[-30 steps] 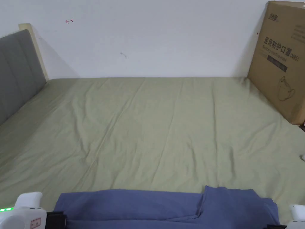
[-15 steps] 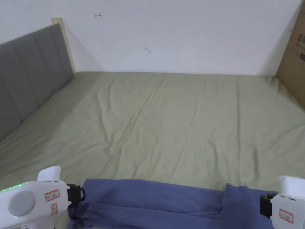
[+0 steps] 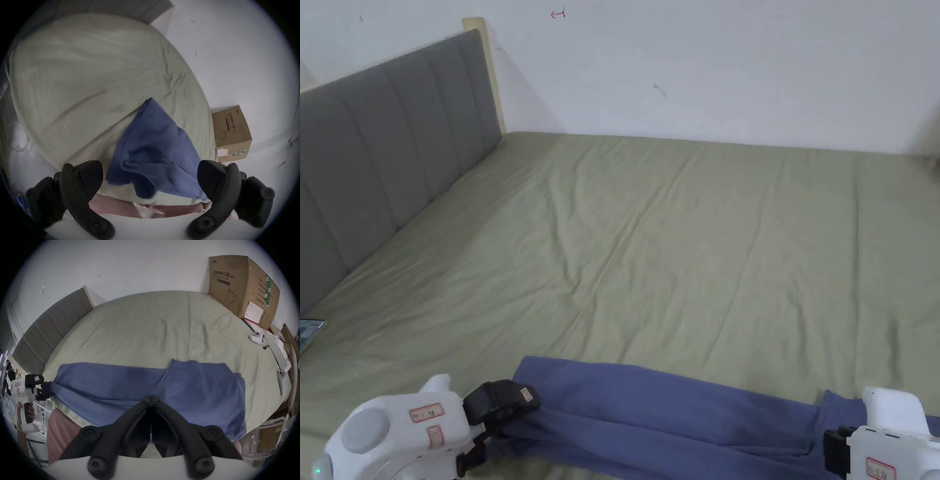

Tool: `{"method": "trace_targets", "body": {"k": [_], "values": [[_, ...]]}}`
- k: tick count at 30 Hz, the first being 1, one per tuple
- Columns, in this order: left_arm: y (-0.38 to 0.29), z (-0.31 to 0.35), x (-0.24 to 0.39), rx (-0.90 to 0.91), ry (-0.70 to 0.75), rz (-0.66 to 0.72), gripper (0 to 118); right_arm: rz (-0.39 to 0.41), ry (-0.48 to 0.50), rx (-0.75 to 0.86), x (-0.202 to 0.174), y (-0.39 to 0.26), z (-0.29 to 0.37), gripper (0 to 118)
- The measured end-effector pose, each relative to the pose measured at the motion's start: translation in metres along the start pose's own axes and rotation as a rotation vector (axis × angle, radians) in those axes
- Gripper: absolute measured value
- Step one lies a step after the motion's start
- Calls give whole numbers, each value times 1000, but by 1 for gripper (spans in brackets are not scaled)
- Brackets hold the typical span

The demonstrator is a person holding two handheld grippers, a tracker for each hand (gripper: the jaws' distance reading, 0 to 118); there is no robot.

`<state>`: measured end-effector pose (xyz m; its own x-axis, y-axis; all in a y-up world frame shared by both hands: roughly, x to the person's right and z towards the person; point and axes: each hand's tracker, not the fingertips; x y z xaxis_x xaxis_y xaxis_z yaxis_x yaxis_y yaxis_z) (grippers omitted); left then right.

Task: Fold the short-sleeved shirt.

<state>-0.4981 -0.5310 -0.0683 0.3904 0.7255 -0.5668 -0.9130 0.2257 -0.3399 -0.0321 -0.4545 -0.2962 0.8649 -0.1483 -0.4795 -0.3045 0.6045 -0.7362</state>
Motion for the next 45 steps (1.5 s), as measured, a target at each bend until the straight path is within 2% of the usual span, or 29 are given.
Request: {"method": "trace_targets", "body": {"k": [2,3,4,5,6,8,10,12,14,18,21,24,26,28,30,31,32,33,34,35,39,42,45], "values": [[-3,-10,-4,-6,-17,61,107,0,2,-13,-1,-1,-3,0],[-4,-13,-5,22,-2,57,94,-1,2,-18,-1,-1,-3,0],[-2,-12,-6,49,24,53,67,-4,2,-23,-1,-1,-4,0],[1,-11,-7,69,73,46,26,-11,3,-27,0,-1,-4,0],[2,-9,-7,52,113,23,13,-20,6,-28,1,-2,-4,0],[4,-10,-11,30,5,120,13,-26,14,-35,3,-2,-5,0],[4,-6,2,37,41,70,13,-22,9,-36,5,-2,-5,0],[4,-3,32,51,132,-80,13,-24,6,-34,9,-2,-4,0],[-1,4,65,62,158,-208,13,-38,14,-32,15,-2,-2,0],[-13,6,139,60,126,-459,13,-93,20,-21,31,-3,2,0],[-42,-7,202,58,144,-707,13,-159,22,-9,46,-5,5,0],[-86,-31,251,-8,128,-951,13,-216,27,-9,63,-10,8,0],[-114,-57,269,-102,80,-1043,13,-245,21,-7,74,-15,10,0],[-139,-90,274,-200,31,-1051,13,-267,10,-7,84,-19,11,0],[-167,-121,273,-283,63,-1105,16,-296,-5,-11,95,-25,13,0],[-179,-133,270,-304,81,-1130,26,-309,-8,-13,100,-28,14,0],[-189,-142,266,-311,91,-1130,43,-322,-11,-13,105,-30,15,0],[-196,-148,262,-342,86,-1142,72,-340,-18,-13,110,-33,17,0],[-201,-152,258,-368,98,-1138,89,-353,-21,-14,114,-35,18,0],[-204,-154,254,-380,101,-1121,96,-360,-21,-15,118,-36,20,0],[-196,-135,255,-359,78,-1131,96,-366,-36,-14,125,-40,23,0],[-167,-113,258,-277,40,-1003,95,-368,-31,-12,124,-40,23,0],[-135,-89,252,-230,-47,-828,86,-369,-19,-7,120,-39,23,0]]}}
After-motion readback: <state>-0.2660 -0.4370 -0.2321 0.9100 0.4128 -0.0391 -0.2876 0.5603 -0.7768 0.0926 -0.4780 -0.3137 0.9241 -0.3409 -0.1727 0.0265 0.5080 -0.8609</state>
